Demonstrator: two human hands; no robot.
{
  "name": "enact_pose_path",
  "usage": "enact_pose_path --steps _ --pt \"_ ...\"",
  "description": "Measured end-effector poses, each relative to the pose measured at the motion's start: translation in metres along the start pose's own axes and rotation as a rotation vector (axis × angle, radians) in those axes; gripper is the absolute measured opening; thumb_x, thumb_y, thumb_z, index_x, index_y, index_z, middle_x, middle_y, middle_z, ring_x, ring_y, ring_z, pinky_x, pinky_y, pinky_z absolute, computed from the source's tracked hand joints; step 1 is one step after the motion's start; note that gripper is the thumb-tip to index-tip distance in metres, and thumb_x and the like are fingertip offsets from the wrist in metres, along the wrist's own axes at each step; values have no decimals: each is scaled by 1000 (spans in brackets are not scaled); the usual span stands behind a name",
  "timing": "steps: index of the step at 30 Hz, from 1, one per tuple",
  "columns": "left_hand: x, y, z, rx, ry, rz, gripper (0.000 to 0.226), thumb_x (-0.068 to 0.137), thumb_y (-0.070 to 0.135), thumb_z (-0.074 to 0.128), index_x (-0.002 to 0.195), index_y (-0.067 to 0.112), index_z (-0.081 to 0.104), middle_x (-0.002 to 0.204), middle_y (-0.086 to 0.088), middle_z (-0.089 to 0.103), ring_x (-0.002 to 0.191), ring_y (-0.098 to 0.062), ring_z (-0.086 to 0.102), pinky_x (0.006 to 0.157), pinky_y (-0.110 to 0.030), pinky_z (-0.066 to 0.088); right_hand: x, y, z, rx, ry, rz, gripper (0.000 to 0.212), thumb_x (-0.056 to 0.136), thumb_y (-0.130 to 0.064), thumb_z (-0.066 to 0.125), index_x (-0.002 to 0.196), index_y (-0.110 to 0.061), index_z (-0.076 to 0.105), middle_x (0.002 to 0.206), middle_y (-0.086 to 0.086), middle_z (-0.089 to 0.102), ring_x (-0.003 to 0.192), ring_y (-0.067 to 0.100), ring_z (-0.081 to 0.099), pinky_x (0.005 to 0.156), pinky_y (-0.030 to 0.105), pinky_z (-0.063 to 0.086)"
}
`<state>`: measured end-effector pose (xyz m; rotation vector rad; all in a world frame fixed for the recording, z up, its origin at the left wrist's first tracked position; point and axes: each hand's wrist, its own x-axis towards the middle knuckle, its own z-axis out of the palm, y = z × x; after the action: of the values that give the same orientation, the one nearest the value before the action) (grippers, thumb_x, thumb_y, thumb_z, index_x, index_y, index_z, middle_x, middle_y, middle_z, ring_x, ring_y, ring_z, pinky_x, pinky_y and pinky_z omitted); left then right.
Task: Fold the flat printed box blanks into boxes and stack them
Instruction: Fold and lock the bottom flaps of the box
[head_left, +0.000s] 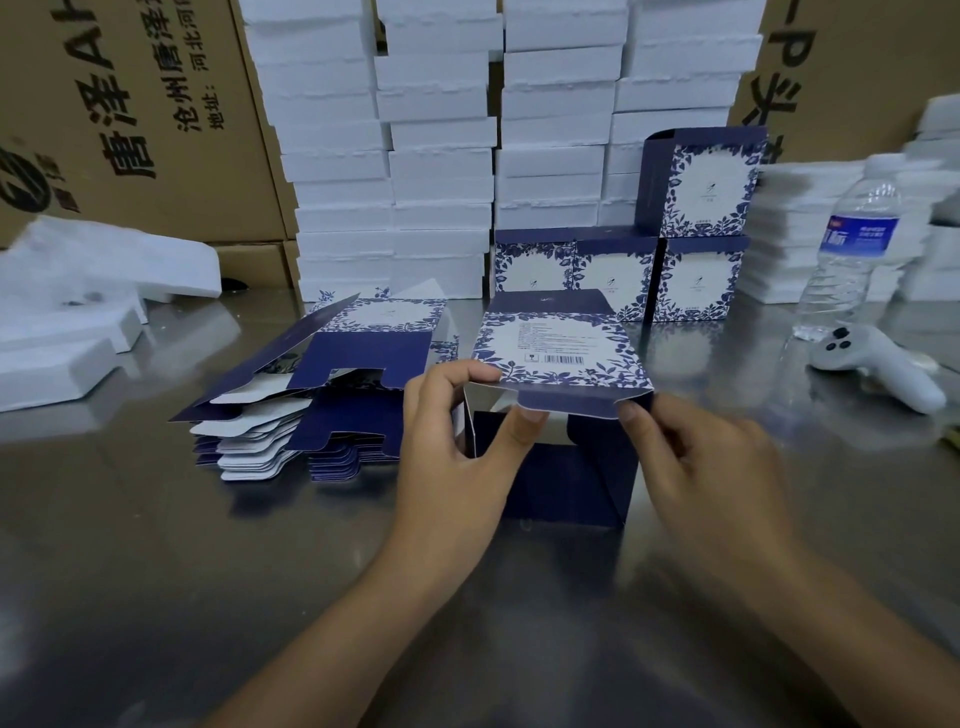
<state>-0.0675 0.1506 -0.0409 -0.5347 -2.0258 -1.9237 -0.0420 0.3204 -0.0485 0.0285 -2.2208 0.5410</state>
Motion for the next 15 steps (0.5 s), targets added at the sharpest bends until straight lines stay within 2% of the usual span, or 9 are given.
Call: enact_pose_path --steps 3,7,11,15 --pt "0 0 0 1 5 -3 47 57 67 57 94 39 53 114 7 51 98 -3 52 80 -18 42 1 0 0 2 12 -22 40 89 -36 48 56 -15 40 44 -4 25 44 27 29 43 34 28" --pt "0 1 0 -1 13 -3 46 57 67 57 94 39 53 113 6 51 96 -4 54 80 -20 44 1 3 2 80 -81 6 53 91 -57 37 61 -13 40 45 -3 32 45 26 34 44 37 28" --pt "2 3 -2 1 14 -26 47 57 66 57 94 38 53 116 -1 53 97 -9 56 86 -35 49 1 8 5 94 -258 -1 53 81 -62 26 69 -13 42 50 -2 40 50 22 42 50 38 32" --pt "2 4 -4 7 17 -34 47 57 66 58 95 38 53 117 -3 54 102 -12 57 90 -42 49 1 11 5 -27 -310 -27 58 78 -66 16 64 -16 41 50 -2 40 53 27 45 49 35 29"
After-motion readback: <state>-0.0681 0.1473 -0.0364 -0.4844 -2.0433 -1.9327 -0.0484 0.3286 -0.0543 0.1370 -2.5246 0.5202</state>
